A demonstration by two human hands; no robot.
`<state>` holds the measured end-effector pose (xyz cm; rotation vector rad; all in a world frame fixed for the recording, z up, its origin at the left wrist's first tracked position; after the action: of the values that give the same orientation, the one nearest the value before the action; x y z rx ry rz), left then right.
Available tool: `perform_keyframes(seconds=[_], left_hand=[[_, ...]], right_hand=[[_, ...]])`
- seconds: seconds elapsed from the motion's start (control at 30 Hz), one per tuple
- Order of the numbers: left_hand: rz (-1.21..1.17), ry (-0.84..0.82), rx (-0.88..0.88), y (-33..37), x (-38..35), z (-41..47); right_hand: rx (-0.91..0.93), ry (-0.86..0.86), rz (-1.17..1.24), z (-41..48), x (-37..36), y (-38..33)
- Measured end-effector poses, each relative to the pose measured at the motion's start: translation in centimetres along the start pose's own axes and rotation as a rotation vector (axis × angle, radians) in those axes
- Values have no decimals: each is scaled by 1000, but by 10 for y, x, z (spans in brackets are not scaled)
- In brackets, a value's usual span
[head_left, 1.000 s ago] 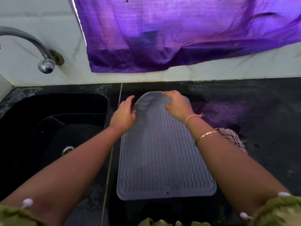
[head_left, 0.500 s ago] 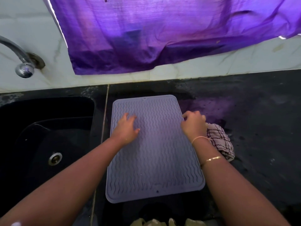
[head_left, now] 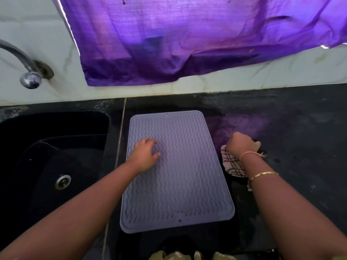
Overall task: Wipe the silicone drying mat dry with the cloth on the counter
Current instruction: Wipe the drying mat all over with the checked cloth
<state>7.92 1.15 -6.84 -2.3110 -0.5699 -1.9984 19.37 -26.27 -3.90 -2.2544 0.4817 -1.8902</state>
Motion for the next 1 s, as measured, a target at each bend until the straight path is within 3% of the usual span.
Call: perform_keyframes(seconds=[0.2, 0.33, 0.47, 0.57, 0.83, 1.0], left_hand=[[-262, 17, 53, 7, 17, -2], [-440, 19, 4, 15, 33, 0], [-674, -65, -35, 21, 54, 1], [-785, -93, -81, 26, 67, -1], [-804, 174, 66, 10, 86, -5], [-834, 198, -21, 4, 99, -2]], right_hand=[[283, 20, 350, -2, 34, -51], [468, -113, 630, -11, 52, -91], [479, -258, 918, -27, 51, -114], [462, -249, 1041, -33, 42, -124], [461, -273, 1005, -40, 30, -134], [599, -521, 725, -49, 36, -142]])
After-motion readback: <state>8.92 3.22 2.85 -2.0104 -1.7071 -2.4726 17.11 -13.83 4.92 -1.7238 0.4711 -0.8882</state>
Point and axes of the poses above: each hand's wrist, its own z-axis towards the middle knuckle, its own x-axis out of the back of the hand, y = z × x, the point moved 1 cm from there along z, towards the middle knuckle, and after that the axes turned 14 degrees about z, right-handed, at the moved point
